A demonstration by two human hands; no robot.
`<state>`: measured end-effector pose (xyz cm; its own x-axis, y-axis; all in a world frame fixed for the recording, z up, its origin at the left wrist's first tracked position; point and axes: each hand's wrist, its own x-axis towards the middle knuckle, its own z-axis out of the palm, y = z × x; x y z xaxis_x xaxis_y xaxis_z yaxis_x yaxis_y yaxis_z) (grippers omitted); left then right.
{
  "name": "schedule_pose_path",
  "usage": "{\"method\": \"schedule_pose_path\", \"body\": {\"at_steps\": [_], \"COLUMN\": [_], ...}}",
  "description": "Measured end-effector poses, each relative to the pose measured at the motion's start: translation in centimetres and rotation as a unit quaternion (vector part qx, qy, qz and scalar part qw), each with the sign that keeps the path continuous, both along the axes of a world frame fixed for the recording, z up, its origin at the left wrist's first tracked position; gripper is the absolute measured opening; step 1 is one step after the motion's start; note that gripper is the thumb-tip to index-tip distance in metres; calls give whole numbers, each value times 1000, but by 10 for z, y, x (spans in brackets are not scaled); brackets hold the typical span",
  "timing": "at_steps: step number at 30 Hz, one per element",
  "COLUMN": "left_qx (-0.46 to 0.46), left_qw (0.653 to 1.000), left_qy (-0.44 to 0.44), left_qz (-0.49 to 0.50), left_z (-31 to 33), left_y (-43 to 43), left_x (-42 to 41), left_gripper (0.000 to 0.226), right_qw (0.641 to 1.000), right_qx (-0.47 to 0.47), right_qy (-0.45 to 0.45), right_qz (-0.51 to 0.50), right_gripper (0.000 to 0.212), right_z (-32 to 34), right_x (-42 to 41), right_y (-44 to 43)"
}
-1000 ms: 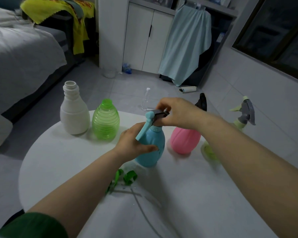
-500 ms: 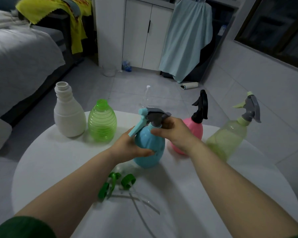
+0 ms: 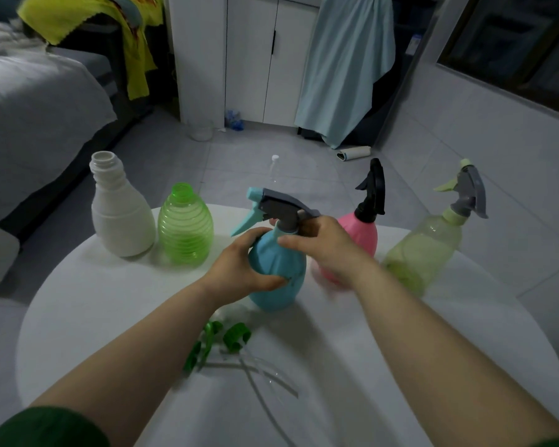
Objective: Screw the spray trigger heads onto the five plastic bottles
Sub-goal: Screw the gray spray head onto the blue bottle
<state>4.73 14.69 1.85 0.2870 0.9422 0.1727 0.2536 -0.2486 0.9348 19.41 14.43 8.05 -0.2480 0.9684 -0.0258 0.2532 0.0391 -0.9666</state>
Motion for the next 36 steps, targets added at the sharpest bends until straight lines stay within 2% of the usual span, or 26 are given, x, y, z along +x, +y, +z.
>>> {"method": "schedule_pose_path", "body": {"at_steps": [2, 4, 7, 10, 13, 16, 21, 23, 25, 28, 31, 36], "left_qx": [4, 4, 5, 4, -1, 0, -42, -43, -16, -4, -4, 15], "left_qw": [1000, 1000, 1000, 1000, 1000, 999, 997, 998, 994, 976, 954, 941], "left_qy": [-2, -1, -2, 2, 19, 34, 59, 34, 38, 136, 197, 250], "left_qz": [-3, 0, 3, 3, -4, -8, -11, 37, 105, 171, 227, 228], "left_z": [1, 1, 1, -1, 1, 4, 6, 2, -3, -16, -26, -35], "left_y": [0, 0, -1, -1, 0, 1, -5, -16, -29, -49, -65, -66], "left_x": [0, -1, 0, 0, -1, -1, -10, -20, -36, -66, -91, -103], "left_gripper": [65, 65, 65, 64, 65, 64, 74, 68, 53, 38, 32, 27], "right_qw": [997, 997, 999, 998, 996, 999, 998, 999, 995, 977, 956, 934], "right_qx": [-22, -12, 10, 45, 54, 25, -10, 21, 65, 116, 150, 155], "right_qy": [5, 13, 33, -6, 6, 13, -36, -46, -39, -57, -125, -177], "right_qz": [74, 78, 23, -38, -64, -27, 49, 9, -64, -168, -217, -269], "right_gripper": [28, 29, 26, 23, 25, 24, 28, 28, 27, 25, 30, 31], "right_z": [9, 9, -2, -14, -16, -6, 7, 6, 7, 12, 13, 5], "right_x": [9, 9, 5, 1, -3, 0, 8, 4, -2, -11, -15, -21], "right_y": [5, 6, 3, -2, -4, 0, 3, 1, 1, 8, 18, 29]}}
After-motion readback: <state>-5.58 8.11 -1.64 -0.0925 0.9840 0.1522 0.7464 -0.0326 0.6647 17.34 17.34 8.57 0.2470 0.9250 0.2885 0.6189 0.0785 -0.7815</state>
